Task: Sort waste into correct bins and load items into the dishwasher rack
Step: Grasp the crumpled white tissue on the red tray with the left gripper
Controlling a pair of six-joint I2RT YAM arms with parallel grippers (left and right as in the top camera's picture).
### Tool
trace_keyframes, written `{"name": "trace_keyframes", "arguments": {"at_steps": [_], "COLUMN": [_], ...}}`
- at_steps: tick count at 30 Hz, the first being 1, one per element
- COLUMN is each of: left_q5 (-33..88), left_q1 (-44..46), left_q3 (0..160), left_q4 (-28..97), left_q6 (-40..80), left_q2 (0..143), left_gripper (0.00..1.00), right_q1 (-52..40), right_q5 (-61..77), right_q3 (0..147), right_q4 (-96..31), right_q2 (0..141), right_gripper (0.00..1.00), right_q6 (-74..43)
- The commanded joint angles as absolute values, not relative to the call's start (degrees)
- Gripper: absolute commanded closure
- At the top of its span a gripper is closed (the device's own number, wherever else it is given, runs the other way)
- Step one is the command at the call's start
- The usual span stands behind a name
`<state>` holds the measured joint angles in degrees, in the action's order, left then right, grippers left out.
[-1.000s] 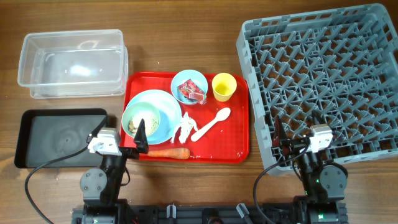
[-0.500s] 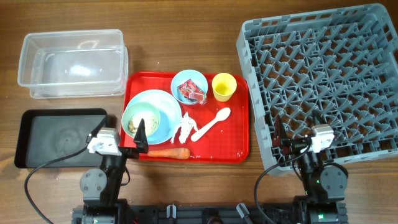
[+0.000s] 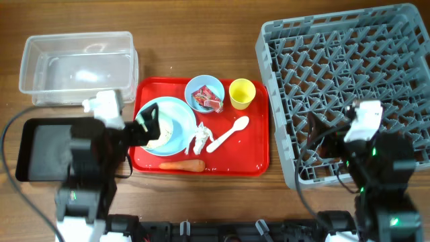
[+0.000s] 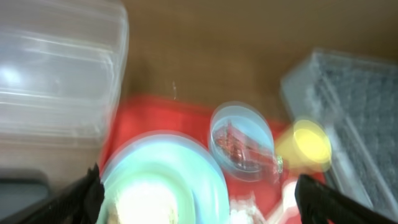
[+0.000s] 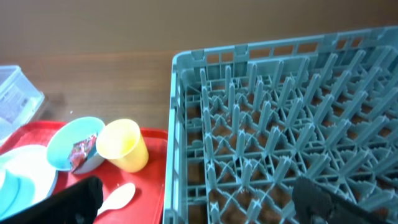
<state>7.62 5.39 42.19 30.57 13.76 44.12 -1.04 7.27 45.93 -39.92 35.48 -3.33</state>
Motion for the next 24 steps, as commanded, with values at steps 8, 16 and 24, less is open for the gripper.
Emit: {"name": "trace_keyframes", "arguments": {"at_steps": [8,16,24], "left_q5": [8.5,7.9,7.9], "left_q1": [27.6,31.0,31.0], "left_q3": [58.8,58.8,58.8], "left_q4": [42.8,40.7,38.2], "left_q6": [14.6,14.6,14.6], "left_q2": [77.1,87.9,96.7], "left_gripper": [0.00,0.00,0.48], "right_q1": [-1.3,-1.3,-1.3], "right_q5": [5.6,4.9,4.9], "right_q3": [57.4,57.4,57.4], "right_q4": [-50.6,-50.6,-50.6], "right_q2": [53.6,54.1,54.1], "right_gripper": [0.00,0.00,0.00], "right_q6": [-3.0,-3.0,-3.0]}}
